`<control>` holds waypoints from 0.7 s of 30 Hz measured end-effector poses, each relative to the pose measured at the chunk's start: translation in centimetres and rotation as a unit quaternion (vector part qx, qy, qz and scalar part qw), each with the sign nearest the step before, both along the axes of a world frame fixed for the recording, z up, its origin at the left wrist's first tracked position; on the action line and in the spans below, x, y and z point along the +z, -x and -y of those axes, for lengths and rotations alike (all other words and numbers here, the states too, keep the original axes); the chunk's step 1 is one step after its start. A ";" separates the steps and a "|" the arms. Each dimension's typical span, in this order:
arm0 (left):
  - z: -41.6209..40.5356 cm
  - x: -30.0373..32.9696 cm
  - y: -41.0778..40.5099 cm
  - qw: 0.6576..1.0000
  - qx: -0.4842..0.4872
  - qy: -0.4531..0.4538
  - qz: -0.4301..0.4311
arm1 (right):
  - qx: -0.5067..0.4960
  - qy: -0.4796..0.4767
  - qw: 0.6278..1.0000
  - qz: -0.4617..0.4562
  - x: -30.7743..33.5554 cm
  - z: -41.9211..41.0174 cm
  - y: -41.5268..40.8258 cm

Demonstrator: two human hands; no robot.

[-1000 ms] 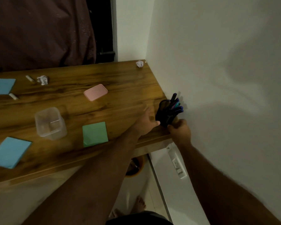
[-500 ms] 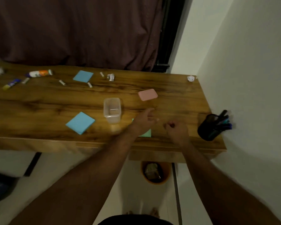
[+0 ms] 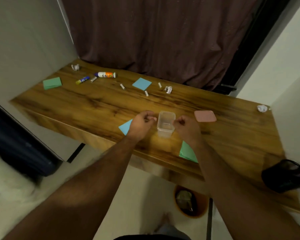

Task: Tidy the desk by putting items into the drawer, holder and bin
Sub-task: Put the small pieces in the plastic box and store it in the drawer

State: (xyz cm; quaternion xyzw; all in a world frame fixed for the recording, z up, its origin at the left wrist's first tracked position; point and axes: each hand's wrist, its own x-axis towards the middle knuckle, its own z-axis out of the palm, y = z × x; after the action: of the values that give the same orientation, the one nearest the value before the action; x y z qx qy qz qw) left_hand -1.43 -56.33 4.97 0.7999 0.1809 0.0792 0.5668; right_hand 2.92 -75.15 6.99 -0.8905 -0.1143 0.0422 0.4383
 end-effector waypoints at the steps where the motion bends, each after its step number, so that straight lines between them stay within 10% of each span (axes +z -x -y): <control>1: -0.5 -0.1 -0.3 1.000 0.012 0.006 0.003 | 0.002 -0.003 1.000 0.002 0.2 -0.4 -0.7; 21: -10.3 -1.6 -10.5 0.996 0.075 -0.027 -0.030 | 0.061 -0.066 0.995 -0.033 0.5 -11.3 -15.2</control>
State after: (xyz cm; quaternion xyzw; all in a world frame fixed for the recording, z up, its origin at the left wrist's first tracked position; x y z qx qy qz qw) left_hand 9.05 -45.98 3.35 0.8010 0.2553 0.1025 0.5316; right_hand 18.10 -63.86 7.50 -0.8493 -0.1563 0.0904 0.4961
